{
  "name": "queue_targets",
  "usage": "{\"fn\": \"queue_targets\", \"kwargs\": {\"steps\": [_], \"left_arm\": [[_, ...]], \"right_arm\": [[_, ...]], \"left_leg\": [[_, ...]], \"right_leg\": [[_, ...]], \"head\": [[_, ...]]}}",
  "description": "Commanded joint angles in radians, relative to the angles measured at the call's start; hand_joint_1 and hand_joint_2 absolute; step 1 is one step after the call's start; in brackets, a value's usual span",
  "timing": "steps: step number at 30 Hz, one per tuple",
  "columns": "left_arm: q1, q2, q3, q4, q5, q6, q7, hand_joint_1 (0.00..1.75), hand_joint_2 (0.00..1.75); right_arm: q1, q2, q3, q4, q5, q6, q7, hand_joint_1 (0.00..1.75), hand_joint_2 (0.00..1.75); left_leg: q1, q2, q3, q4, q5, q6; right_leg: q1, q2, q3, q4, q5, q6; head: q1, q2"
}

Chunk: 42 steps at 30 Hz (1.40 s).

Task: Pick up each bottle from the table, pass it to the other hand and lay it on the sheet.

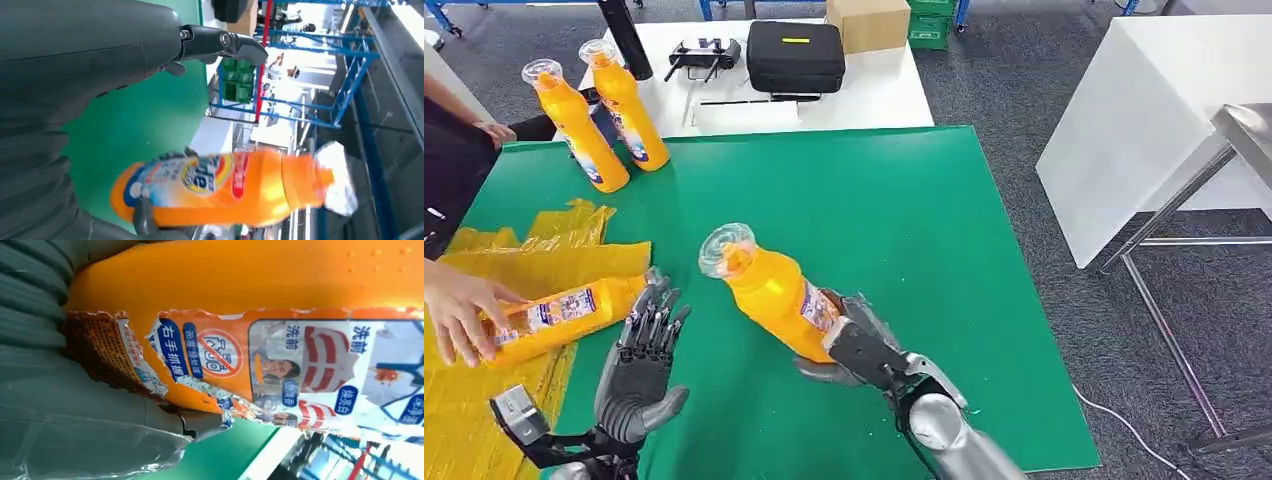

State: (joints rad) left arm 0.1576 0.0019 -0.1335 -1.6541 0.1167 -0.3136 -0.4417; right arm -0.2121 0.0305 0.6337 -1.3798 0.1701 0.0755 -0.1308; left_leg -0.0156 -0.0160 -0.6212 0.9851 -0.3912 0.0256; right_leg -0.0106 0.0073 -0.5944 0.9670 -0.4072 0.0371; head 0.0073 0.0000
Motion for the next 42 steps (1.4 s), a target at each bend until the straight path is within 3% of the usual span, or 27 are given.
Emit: {"fn": "queue_targets", "kwargs": {"steps": [1,7,10,18,24,35,36,42], "left_arm": [[-0.034,0.018,-0.032,0.049,-0.006,0.004,0.002,0.00,1.75],[-0.035,0.019,-0.033,0.051,-0.006,0.003,0.002,0.00,1.75],[-0.060,0.031,-0.049,0.079,-0.016,-0.008,0.002,0.00,1.75],[-0.101,0.042,-0.059,0.149,-0.030,-0.024,-0.006,0.00,1.75],[-0.103,0.049,-0.049,0.180,-0.039,-0.025,-0.013,0.00,1.75],[-0.116,0.063,-0.057,0.214,-0.061,-0.027,-0.022,0.00,1.75],[-0.118,0.056,-0.053,0.216,-0.060,-0.031,-0.031,1.75,1.75],[-0.113,0.051,-0.046,0.213,-0.059,-0.042,-0.041,1.75,1.75]], "right_arm": [[-0.077,0.014,0.056,0.121,-0.005,0.001,0.006,1.75,1.75],[-0.082,0.014,0.061,0.127,-0.005,0.004,0.010,1.75,1.75],[-0.137,0.045,0.112,0.204,-0.006,0.020,0.028,1.75,1.75],[-0.231,0.139,0.372,0.336,0.038,0.091,0.071,1.75,1.75],[-0.251,0.135,0.510,0.308,0.049,0.117,0.084,1.75,1.75],[-0.273,0.125,0.548,0.291,0.032,0.107,0.097,1.75,1.75],[-0.277,0.124,0.554,0.299,0.023,0.099,0.097,1.75,1.75],[-0.277,0.119,0.555,0.310,0.017,0.086,0.094,1.75,1.75]], "left_leg": [[0.002,0.002,0.005,0.001,-0.002,-0.003],[0.001,0.001,0.003,0.000,-0.001,-0.002],[0.002,0.003,0.005,0.001,-0.002,-0.003],[0.002,0.004,0.005,0.000,-0.002,-0.004],[0.003,0.003,0.006,0.001,-0.003,-0.004],[0.001,0.000,0.002,-0.001,0.000,-0.003],[0.002,-0.001,0.003,0.000,-0.001,-0.004],[0.002,-0.001,0.003,0.000,-0.001,-0.003]], "right_leg": [[0.002,0.000,0.005,0.000,-0.002,-0.002],[0.001,0.000,0.003,-0.001,-0.001,-0.001],[0.002,0.001,0.005,0.000,-0.002,-0.002],[0.002,0.002,0.004,0.000,-0.001,-0.002],[0.002,0.001,0.006,0.000,-0.003,-0.002],[0.001,-0.002,0.002,-0.001,-0.001,-0.002],[0.002,-0.003,0.004,0.000,-0.002,-0.002],[0.001,-0.003,0.004,0.000,-0.002,-0.002]], "head": [[0.000,0.000],[0.000,0.000],[0.000,0.000],[0.000,0.000],[0.000,0.000],[0.000,0.000],[0.000,0.000],[0.000,0.000]]}}
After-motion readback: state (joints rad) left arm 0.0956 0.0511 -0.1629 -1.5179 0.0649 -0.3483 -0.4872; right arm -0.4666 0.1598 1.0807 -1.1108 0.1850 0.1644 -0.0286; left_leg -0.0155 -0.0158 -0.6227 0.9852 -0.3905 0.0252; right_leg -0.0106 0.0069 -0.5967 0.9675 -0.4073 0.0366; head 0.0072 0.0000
